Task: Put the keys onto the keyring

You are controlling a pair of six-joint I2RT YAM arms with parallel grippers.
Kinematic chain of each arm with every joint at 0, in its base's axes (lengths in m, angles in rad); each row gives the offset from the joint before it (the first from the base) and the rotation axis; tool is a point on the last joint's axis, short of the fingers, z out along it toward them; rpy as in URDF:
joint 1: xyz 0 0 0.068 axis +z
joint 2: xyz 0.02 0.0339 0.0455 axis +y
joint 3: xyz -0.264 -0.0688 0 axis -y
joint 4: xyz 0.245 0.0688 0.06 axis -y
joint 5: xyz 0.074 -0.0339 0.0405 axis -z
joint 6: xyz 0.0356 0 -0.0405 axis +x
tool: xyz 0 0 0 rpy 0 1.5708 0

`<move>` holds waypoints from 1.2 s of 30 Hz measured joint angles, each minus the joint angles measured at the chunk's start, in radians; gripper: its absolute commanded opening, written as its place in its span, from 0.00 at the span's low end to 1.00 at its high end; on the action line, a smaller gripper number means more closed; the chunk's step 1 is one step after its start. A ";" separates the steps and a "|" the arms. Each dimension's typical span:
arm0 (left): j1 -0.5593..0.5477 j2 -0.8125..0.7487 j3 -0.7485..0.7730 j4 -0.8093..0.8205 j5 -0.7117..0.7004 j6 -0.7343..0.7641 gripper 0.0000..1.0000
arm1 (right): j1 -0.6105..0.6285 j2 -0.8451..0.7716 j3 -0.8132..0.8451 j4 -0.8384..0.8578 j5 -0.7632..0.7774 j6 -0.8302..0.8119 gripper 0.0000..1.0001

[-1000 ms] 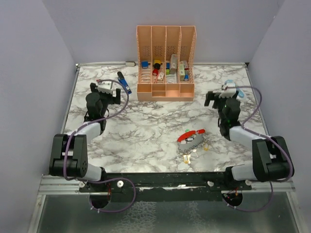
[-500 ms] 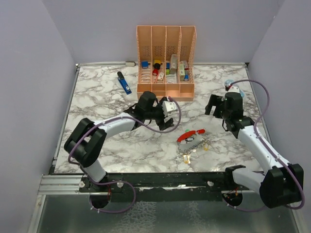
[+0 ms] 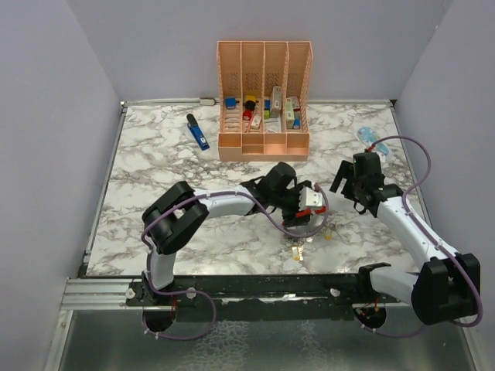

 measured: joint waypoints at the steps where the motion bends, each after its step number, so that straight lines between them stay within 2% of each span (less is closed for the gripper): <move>1: -0.020 0.011 0.017 -0.006 0.000 0.004 0.74 | -0.003 0.005 0.000 -0.003 0.000 0.002 0.85; 7: -0.061 0.033 0.040 -0.038 -0.006 0.019 0.71 | -0.012 0.010 0.000 -0.010 0.000 0.002 0.82; 16: -0.133 0.043 -0.006 -0.037 -0.072 0.057 0.68 | -0.017 0.006 0.000 -0.009 -0.001 -0.002 0.78; 23: -0.138 0.063 -0.006 -0.031 -0.073 0.055 0.63 | -0.017 -0.025 -0.002 -0.008 -0.001 -0.010 0.74; 36: -0.140 0.110 0.036 -0.032 -0.068 0.048 0.44 | -0.018 -0.050 -0.009 -0.005 -0.001 -0.029 0.72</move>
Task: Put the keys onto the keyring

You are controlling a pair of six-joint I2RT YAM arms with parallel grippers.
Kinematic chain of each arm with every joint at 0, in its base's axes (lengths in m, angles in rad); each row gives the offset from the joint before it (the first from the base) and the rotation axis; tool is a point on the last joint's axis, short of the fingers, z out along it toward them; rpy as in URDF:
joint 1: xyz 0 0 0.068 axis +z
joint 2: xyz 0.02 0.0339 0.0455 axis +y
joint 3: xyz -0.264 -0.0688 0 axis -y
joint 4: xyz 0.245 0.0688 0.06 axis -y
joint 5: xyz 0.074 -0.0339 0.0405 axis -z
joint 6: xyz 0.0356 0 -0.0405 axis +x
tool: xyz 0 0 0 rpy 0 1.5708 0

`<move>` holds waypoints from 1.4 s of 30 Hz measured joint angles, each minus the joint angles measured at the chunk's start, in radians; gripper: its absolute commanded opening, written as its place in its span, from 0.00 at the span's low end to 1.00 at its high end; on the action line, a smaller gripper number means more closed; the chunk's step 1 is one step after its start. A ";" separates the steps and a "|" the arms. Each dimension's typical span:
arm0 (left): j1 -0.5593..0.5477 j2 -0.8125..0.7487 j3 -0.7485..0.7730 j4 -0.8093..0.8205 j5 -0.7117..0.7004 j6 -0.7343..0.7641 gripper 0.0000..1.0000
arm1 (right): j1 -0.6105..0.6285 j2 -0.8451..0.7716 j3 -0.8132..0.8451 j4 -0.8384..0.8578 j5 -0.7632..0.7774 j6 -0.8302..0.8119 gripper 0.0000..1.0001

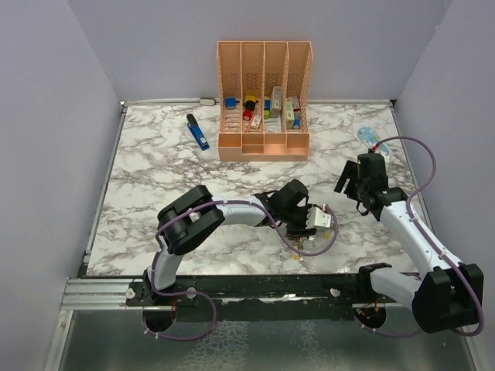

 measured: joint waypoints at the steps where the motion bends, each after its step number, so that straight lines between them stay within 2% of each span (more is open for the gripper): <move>1: 0.000 0.002 0.001 -0.002 0.001 0.000 0.43 | 0.000 0.000 0.000 0.000 0.000 0.000 0.72; 13: -0.013 0.003 0.013 -0.043 0.032 0.014 0.38 | 0.000 -0.005 -0.010 0.007 0.000 -0.007 0.71; 21: -0.033 0.004 0.019 -0.065 0.045 0.028 0.24 | 0.000 -0.019 -0.019 0.013 0.000 -0.008 0.72; 24: -0.035 0.009 0.032 -0.077 0.045 0.031 0.23 | 0.000 -0.024 -0.019 0.013 0.000 -0.012 0.72; 32: -0.035 0.011 0.039 -0.098 0.045 0.040 0.12 | 0.000 -0.024 -0.019 0.014 0.000 -0.018 0.72; 35: -0.035 0.011 0.039 -0.098 0.044 0.045 0.00 | 0.000 -0.025 -0.019 0.013 0.000 -0.022 0.72; 42: -0.035 0.011 0.045 -0.106 0.024 0.060 0.00 | 0.000 -0.026 -0.019 0.013 0.000 -0.030 0.72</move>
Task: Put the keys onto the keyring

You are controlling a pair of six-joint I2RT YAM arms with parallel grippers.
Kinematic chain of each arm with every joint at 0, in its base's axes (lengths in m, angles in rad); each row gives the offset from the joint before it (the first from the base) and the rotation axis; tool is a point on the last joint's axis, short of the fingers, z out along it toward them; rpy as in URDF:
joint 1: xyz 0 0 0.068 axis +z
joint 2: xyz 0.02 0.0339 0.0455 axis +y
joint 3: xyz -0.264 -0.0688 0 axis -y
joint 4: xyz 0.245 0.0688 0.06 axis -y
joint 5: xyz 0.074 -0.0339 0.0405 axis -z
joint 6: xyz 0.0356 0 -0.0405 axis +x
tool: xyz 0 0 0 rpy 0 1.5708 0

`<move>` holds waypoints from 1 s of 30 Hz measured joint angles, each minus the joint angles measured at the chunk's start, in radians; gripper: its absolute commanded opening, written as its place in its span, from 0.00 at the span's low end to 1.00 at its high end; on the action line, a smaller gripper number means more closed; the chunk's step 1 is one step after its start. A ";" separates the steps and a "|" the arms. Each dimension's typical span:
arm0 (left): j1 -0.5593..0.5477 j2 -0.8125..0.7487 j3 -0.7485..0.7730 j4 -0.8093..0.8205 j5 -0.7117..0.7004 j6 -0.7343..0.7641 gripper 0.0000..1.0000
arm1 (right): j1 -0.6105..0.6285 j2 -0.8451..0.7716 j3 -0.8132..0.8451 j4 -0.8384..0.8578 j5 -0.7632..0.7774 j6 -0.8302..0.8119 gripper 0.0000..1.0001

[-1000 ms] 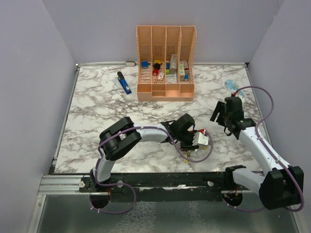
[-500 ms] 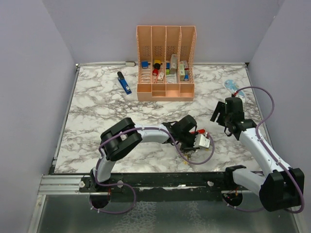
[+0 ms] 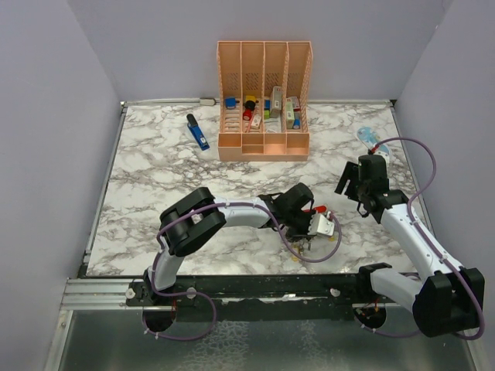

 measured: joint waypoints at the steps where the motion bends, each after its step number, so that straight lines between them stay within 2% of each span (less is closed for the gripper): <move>1: 0.000 0.000 0.000 0.000 -0.004 0.002 0.00 | 0.000 0.000 0.000 0.000 0.000 -0.002 0.72; 19: -0.004 -0.029 -0.027 -0.010 -0.116 0.072 0.02 | 0.000 0.000 0.000 0.003 -0.004 -0.031 0.73; 30: -0.002 -0.028 -0.026 -0.010 -0.133 0.080 0.14 | 0.000 -0.010 -0.002 0.003 -0.005 -0.039 0.74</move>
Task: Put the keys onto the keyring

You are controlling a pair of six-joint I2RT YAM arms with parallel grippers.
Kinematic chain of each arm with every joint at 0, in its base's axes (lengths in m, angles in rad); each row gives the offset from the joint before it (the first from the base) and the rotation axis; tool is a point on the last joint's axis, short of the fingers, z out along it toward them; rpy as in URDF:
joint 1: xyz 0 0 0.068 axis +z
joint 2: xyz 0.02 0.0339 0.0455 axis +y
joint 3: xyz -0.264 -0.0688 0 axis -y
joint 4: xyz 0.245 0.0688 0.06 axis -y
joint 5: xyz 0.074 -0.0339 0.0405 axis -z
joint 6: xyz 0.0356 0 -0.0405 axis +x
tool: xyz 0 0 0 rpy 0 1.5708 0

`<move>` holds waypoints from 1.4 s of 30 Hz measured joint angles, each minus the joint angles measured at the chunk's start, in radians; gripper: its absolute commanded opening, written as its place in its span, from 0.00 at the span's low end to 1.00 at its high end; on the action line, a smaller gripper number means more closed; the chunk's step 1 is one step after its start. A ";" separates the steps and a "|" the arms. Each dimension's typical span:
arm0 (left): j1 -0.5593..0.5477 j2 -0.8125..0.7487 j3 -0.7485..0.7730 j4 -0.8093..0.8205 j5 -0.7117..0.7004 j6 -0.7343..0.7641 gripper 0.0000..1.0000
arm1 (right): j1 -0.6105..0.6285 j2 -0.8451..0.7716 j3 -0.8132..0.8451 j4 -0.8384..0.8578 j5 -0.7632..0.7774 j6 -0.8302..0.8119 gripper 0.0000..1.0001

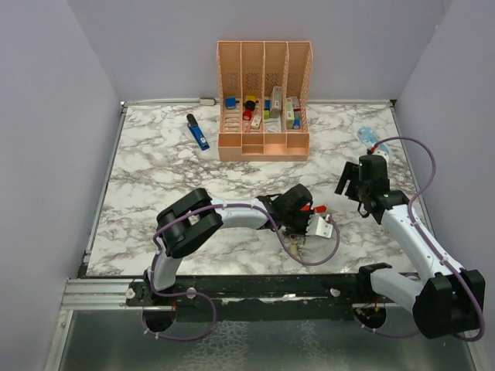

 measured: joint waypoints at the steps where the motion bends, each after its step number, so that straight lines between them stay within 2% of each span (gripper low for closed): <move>1: 0.001 0.000 0.000 0.000 -0.002 0.000 0.17 | 0.000 0.000 -0.001 0.000 0.000 -0.001 0.74; 8: 0.015 -0.002 -0.001 -0.001 -0.017 0.002 0.25 | 0.000 0.000 -0.002 0.000 -0.004 -0.002 0.75; 23: 0.047 -0.004 0.000 -0.010 -0.023 0.002 0.24 | 0.000 -0.001 -0.002 0.000 -0.011 -0.009 0.75; 29: 0.074 -0.006 0.000 -0.016 -0.023 0.003 0.21 | 0.000 -0.002 -0.002 0.000 -0.012 -0.009 0.74; 42: 0.086 -0.006 0.000 -0.023 -0.021 0.015 0.06 | 0.000 -0.002 -0.002 0.001 -0.022 -0.010 0.72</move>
